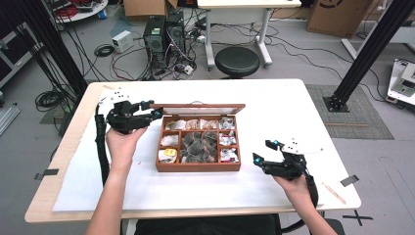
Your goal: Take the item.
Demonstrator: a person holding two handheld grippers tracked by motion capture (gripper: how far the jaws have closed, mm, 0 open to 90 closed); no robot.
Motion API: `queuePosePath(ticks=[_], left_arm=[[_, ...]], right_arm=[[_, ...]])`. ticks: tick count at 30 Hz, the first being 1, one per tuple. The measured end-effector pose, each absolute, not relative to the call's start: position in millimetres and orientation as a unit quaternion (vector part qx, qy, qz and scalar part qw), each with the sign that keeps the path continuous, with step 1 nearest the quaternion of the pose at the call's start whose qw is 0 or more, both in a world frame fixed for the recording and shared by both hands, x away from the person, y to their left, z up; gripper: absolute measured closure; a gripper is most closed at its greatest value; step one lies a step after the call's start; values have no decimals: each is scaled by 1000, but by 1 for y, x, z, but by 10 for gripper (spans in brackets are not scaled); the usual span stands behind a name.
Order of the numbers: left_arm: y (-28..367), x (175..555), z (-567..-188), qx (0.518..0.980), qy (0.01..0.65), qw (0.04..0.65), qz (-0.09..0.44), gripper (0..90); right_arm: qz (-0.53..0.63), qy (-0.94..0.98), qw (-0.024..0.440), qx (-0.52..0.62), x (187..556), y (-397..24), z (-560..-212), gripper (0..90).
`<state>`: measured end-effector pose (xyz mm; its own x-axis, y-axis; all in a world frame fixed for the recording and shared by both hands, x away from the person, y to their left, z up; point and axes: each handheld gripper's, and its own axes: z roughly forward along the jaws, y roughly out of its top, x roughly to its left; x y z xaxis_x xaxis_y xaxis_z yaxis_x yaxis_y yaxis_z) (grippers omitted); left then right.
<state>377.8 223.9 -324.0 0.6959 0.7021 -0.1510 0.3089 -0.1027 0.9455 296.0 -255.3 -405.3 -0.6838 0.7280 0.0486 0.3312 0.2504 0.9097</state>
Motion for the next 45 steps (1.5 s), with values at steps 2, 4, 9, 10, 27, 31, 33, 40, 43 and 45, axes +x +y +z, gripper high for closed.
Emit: queuePosePath(ticks=[2, 4, 9, 10, 27, 31, 33, 40, 43, 45], left_arm=[[224, 378, -324, 722, 350, 571, 172, 449], [224, 378, -324, 722, 350, 571, 173, 449], [224, 378, -324, 722, 350, 571, 172, 448], [224, 378, -324, 722, 350, 572, 172, 448], [225, 379, -325, 721, 351, 574, 167, 444], [225, 379, -325, 721, 350, 574, 167, 443], [225, 379, -325, 721, 350, 574, 167, 443], [225, 379, -325, 721, 351, 575, 164, 441], [225, 379, -325, 721, 350, 575, 164, 441], [225, 380, -325, 721, 350, 575, 164, 441]], right_arm=[[506, 769, 192, 341, 294, -251, -404, 295], [506, 772, 191, 334, 293, -246, -403, 295], [504, 780, 185, 321, 295, -231, -400, 297], [506, 781, 182, 317, 299, -225, -398, 299], [491, 804, 137, 306, 327, -161, -399, 412], [483, 812, 129, 302, 332, -147, -399, 449], [479, 815, 125, 301, 334, -140, -398, 488], [455, 830, 106, 303, 345, -114, -396, 574], [450, 833, 103, 304, 347, -110, -396, 589], [444, 836, 99, 308, 348, -106, -396, 601]])
